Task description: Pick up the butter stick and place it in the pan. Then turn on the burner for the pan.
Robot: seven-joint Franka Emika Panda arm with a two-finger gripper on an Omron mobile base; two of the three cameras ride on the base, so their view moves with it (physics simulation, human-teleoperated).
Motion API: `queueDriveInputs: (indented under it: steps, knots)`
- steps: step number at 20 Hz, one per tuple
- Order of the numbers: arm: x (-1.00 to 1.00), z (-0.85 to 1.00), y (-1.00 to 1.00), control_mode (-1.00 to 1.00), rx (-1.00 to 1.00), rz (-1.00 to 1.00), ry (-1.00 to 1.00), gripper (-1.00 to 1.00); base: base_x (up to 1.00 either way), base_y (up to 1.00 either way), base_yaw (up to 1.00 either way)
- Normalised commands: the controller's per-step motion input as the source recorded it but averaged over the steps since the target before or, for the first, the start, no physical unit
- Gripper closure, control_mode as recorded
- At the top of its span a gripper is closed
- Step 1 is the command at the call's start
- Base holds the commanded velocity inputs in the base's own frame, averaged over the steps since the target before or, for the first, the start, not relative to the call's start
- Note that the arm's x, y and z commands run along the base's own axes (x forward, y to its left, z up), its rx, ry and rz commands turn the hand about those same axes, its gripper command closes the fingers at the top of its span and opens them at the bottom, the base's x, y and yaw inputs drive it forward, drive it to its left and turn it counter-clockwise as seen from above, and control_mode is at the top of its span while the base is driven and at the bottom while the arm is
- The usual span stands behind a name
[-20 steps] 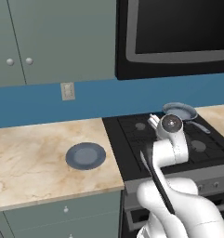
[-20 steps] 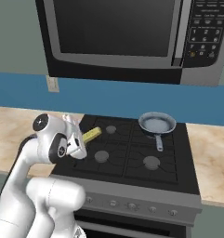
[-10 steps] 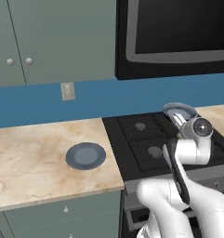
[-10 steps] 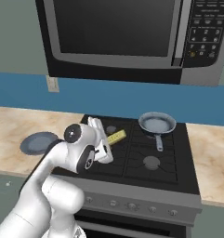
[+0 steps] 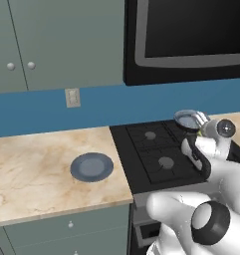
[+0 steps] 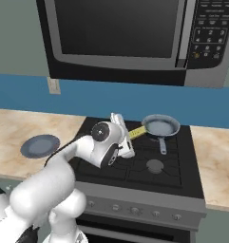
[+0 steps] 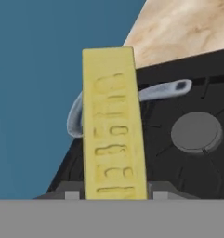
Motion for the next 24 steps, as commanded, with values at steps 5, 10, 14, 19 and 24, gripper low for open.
queueDriveInputs:
  steps: [5,10,14,19,24]
  knots:
    - [0.56,0.26,-0.49,-1.0,0.05,0.02,0.0,1.0,0.0,0.0,0.0]
    - [0.44,0.12,-0.43,-1.0,0.0,0.01,0.0,1.0,0.0,0.0,0.0]
    - [0.4,0.07,-0.41,-1.0,0.0,0.0,0.0,1.0,0.0,0.0,0.0]
    - [0.23,0.0,-0.25,-1.0,0.0,0.0,0.0,1.0,0.0,0.0,0.0]
    - [0.25,-0.03,-0.03,-1.0,0.0,0.03,0.01,1.0,0.0,0.0,0.0]
